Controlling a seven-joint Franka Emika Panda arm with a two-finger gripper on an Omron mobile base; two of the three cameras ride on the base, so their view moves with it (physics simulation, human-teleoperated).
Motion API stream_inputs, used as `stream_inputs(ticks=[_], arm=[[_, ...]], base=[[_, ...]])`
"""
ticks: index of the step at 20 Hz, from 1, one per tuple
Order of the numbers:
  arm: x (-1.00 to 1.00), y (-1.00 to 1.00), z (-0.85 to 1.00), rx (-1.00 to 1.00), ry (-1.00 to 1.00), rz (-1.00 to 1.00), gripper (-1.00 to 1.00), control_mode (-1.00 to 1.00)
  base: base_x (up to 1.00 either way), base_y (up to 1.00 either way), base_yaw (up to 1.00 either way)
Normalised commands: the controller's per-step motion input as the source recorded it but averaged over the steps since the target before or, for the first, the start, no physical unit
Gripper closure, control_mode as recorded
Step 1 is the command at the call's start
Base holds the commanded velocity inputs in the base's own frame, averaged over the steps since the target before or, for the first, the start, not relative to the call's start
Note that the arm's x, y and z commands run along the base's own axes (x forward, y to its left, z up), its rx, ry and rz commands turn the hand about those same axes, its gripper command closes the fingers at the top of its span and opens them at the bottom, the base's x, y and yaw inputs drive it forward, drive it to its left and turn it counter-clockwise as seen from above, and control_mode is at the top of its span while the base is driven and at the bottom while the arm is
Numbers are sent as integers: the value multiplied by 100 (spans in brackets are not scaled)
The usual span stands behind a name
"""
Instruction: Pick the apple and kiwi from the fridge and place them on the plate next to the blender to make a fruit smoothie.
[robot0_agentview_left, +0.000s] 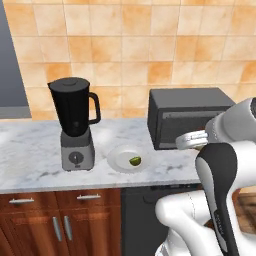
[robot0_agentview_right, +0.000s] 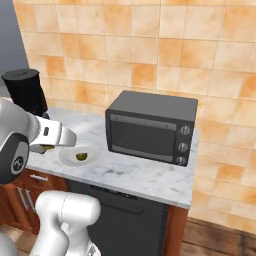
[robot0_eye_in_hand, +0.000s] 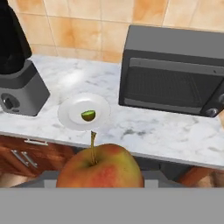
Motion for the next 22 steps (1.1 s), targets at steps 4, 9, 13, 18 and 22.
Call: stream_inputs(ticks=[4,9,13,18,22], arm=[[0,0,0,0,0,0,100,100],[0,0,0,0,0,0,100,100],[18,11,-4,0,4,0,100,-100],[84,45,-63,-2,43,3,100,-100],[86,18,-91,0,31,7,100,-100]], base=[[0,10,1],[44,26,1],[52,24,0],[0,0,0],[0,0,0]])
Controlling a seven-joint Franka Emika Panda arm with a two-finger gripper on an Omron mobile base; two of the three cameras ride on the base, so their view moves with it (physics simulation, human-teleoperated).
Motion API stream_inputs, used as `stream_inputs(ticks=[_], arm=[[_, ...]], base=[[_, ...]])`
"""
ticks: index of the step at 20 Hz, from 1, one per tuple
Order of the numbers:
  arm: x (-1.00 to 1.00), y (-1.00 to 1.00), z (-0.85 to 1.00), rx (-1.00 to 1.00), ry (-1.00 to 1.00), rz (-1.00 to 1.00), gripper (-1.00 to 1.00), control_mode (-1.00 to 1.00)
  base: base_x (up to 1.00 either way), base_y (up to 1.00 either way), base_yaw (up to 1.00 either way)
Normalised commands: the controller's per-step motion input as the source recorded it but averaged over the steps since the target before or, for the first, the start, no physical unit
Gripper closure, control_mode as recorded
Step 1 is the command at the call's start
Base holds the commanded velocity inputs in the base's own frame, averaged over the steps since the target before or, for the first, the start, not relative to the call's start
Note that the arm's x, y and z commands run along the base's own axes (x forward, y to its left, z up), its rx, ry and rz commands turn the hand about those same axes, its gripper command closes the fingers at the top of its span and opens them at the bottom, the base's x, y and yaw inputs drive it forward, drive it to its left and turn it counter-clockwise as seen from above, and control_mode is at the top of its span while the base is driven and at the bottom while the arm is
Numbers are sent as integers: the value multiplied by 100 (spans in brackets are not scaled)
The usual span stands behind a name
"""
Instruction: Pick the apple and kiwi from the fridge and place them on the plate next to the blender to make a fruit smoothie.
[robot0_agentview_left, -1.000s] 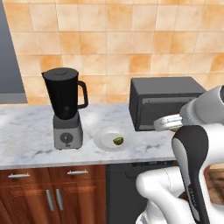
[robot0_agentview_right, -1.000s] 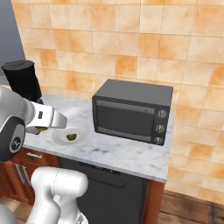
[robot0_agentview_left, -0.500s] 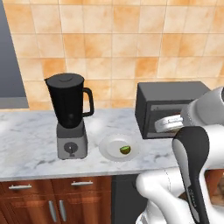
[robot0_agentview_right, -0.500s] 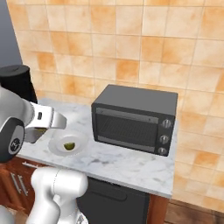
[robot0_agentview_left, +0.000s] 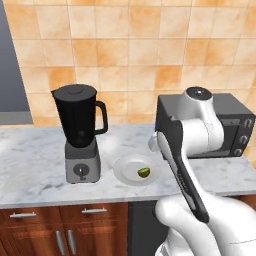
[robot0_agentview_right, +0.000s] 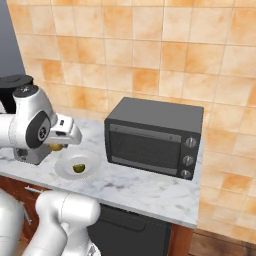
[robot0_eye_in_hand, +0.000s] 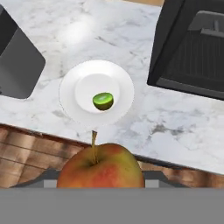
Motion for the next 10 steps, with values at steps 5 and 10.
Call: stream_inputs(ticks=[5,10], arm=[[59,8,-100,0,1,11,100,-100],[70,46,-47,0,-5,4,100,-100]], base=[[0,0,0],[0,0,0]])
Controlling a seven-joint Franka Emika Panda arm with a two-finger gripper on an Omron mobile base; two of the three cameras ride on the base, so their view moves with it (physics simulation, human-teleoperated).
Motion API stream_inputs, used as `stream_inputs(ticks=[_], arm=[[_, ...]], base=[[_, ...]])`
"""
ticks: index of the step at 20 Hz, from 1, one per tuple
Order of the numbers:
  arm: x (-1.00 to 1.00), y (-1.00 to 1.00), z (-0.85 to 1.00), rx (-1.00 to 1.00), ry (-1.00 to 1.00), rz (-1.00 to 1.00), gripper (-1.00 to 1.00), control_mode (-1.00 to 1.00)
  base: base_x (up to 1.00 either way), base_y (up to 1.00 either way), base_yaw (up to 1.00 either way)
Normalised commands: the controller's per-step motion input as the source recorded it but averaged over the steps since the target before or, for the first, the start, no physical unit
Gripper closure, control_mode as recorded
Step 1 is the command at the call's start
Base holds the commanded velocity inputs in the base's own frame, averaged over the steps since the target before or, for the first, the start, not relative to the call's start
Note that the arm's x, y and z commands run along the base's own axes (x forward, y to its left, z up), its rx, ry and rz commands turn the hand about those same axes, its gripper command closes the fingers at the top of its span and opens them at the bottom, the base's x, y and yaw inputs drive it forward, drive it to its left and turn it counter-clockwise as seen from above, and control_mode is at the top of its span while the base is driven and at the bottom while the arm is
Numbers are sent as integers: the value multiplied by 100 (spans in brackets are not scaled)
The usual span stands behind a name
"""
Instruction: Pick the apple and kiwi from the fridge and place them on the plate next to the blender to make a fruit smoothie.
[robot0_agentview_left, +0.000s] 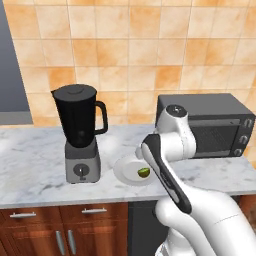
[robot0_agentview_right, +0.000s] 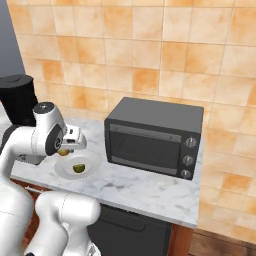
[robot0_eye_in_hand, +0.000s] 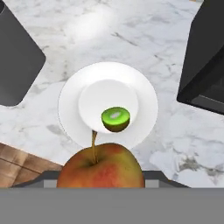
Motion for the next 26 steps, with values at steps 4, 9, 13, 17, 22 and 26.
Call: stream_inputs(ticks=[4,9,13,17,22,26], arm=[[61,50,-46,-1,0,1,100,-100],[64,35,-58,0,1,4,100,-100],[87,23,-55,0,1,5,100,-100],[100,8,-38,0,0,1,-100,-100],[43,0,-2,0,3,0,-100,-100],[-16,0,48,0,0,0,-100,-100]], base=[[0,0,0],[0,0,0],[0,0,0],[0,0,0],[0,0,0],[0,0,0]])
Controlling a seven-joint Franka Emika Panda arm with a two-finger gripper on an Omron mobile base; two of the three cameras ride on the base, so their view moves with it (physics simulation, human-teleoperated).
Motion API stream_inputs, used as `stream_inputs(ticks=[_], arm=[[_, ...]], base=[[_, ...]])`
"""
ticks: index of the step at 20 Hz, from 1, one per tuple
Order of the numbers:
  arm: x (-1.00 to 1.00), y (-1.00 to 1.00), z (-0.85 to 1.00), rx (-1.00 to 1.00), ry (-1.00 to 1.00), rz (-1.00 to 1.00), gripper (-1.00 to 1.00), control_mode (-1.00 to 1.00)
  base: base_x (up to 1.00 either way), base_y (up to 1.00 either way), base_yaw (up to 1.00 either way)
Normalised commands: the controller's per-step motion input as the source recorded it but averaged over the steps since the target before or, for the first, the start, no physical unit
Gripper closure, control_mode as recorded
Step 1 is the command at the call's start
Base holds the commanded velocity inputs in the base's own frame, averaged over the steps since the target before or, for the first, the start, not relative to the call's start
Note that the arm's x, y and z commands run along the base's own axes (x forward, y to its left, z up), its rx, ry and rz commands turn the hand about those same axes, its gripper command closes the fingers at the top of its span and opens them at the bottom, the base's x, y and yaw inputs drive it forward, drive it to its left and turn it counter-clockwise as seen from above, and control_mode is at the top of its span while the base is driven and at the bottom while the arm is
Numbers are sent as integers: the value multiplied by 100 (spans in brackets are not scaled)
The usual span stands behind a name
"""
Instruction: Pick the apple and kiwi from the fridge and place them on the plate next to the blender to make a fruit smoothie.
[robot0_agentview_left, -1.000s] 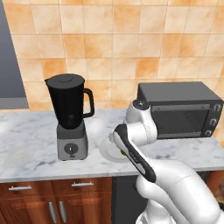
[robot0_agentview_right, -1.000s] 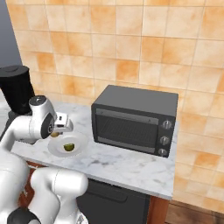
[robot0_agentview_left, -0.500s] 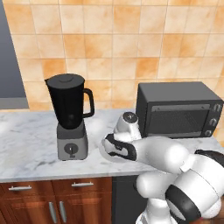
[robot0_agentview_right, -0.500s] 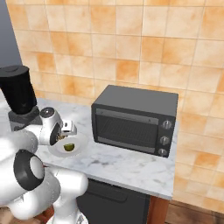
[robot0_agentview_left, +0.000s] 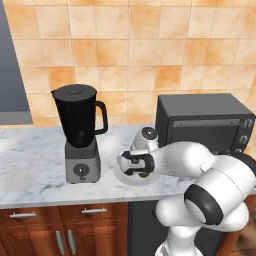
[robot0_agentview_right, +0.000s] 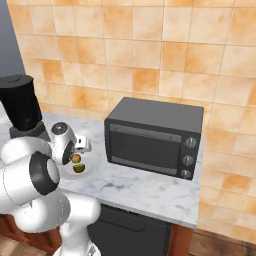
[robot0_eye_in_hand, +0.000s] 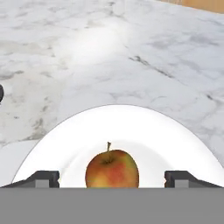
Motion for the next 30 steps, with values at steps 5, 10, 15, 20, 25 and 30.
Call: stream_inputs(ticks=[5,10,15,20,25,30], arm=[[-73,-11,96,0,-6,-1,-100,-100],[-100,-43,99,0,-22,-2,-100,-100],[-100,-56,100,2,-24,-6,-100,-100],[-100,-61,96,1,-30,-8,-100,-100],[-100,-58,98,1,-19,-5,-100,-100],[-60,-28,29,1,-21,-3,-100,-100]], base=[[0,0,0],[0,0,0],[0,0,0],[0,0,0],[0,0,0],[0,0,0]])
